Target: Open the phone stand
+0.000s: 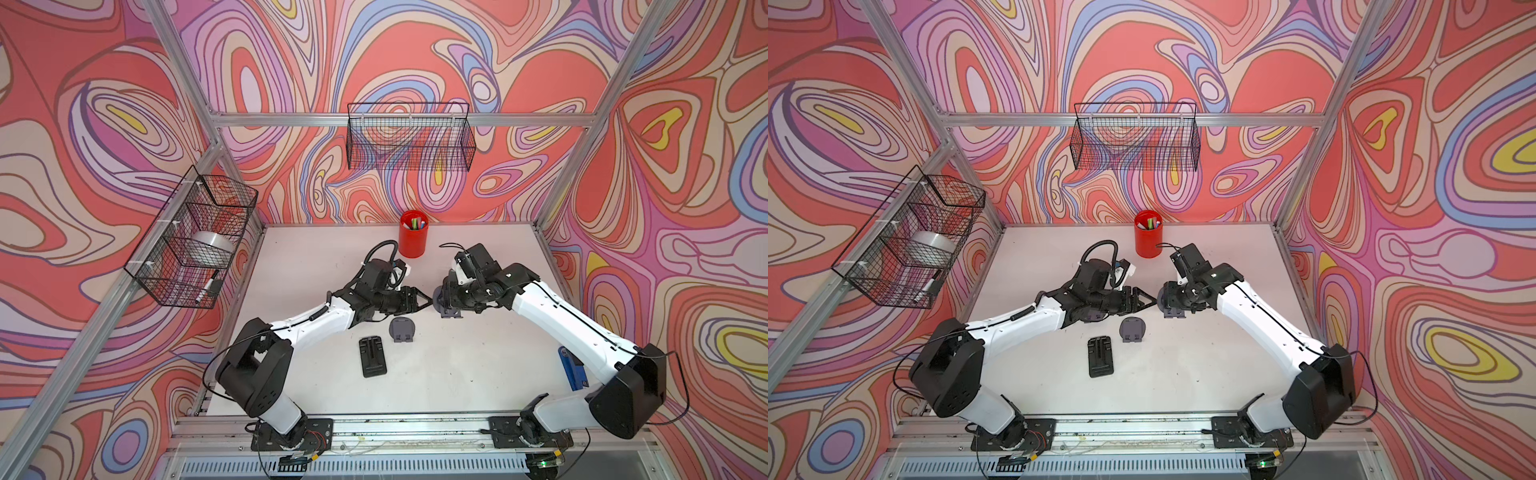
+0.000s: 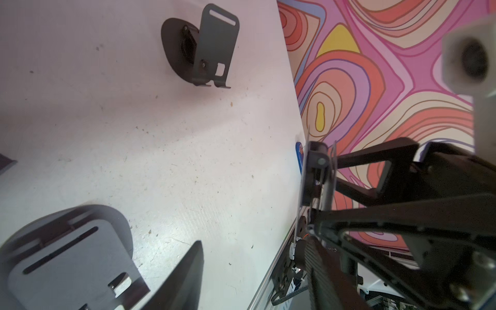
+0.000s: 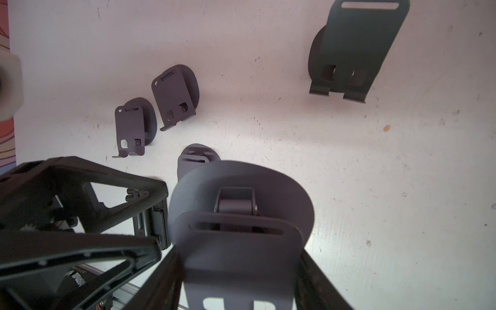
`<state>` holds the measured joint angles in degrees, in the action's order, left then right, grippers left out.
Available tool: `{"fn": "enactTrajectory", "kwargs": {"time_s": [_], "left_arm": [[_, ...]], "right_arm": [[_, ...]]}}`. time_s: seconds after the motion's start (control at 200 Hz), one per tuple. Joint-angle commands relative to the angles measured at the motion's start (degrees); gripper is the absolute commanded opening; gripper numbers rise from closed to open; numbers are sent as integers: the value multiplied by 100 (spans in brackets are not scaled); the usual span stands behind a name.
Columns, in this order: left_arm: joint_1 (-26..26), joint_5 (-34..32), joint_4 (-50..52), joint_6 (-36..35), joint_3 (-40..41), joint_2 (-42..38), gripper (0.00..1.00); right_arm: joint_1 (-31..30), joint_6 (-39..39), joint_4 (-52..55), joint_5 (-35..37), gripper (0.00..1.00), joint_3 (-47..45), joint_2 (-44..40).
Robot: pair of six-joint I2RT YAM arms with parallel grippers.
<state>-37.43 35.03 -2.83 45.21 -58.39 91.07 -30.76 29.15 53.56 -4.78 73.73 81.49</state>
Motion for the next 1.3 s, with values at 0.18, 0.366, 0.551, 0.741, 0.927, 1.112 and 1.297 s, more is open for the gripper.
{"fn": "enactTrajectory", "kwargs": {"time_s": [0.18, 0.366, 0.551, 0.741, 0.927, 1.112, 1.297], "left_arm": [[-137, 84, -452, 172, 82, 129, 53], [-186, 86, -488, 163, 56, 210, 44], [-221, 48, -486, 146, 72, 218, 41], [-264, 36, -718, 239, -5, 339, 40], [-352, 22, -1113, 345, -126, 538, 38], [-353, -30, -1389, 371, -146, 627, 19], [-353, -186, -1266, 26, -162, 588, 0]], "right_arm": [[22, -59, -74, -106, 26, 241, 8], [30, -44, -144, -178, 25, 270, 61], [35, -32, -203, -224, 25, 295, 97], [35, -24, -262, -338, 24, 300, 161], [35, 38, -336, -415, 24, 297, 165], [35, 69, -383, -514, 23, 235, 183], [40, 4, -182, -568, 22, 382, 168]]}}
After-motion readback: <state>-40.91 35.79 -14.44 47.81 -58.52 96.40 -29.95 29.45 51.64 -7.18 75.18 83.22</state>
